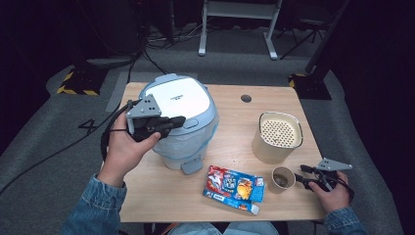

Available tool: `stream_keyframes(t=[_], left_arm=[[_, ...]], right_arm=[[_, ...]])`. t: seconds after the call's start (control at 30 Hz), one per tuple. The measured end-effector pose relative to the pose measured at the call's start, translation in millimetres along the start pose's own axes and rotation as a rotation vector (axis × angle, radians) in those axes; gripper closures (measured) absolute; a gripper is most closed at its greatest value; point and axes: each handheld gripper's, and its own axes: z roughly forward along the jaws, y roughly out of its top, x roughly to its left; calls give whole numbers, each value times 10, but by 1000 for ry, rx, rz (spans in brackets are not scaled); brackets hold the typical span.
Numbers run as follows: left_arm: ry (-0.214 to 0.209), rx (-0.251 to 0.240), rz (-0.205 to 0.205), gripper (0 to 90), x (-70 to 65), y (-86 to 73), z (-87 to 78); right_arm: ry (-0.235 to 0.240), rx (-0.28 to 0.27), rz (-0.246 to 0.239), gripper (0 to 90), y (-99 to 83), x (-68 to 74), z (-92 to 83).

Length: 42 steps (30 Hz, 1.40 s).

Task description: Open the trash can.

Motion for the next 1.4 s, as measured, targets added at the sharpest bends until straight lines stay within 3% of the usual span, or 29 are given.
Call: stream_keyframes(t=[0.23,0.47,0.6,0.83,0.9,1.07,1.1,1.17,1.3,1.33,1.4], left_arm=[[7,27,16,900,-21,21,186],[13,35,-14,900,-21,31,189],[30,58,10,900,-45,52,194],[22,61,-11,900,-44,37,192],[-10,50,-23,900,-43,14,194],[-19,32,-40,900,-26,1,167],[-14,26,-36,890,-20,-2,159],[-12,-7,-40,734,-17,-19,144],[-21,-43,-46,645,-49,-65,66],[-21,-47,-43,589,-61,-71,47],[-16,-55,-42,568,-98,-100,-20]], right_arm=[[0,0,0,449,0,0,0],[0,0,0,449,0,0,0],[0,0,0,449,0,1,0],[-1,0,-1,449,0,2,0],[-1,1,-1,449,0,2,0],[0,0,0,448,0,1,0],[-1,1,-1,448,0,2,0],[0,1,-1,447,0,2,0],[8,2,1,428,2,-4,0],[12,3,11,380,4,-5,3],[8,7,14,348,6,-4,6]])
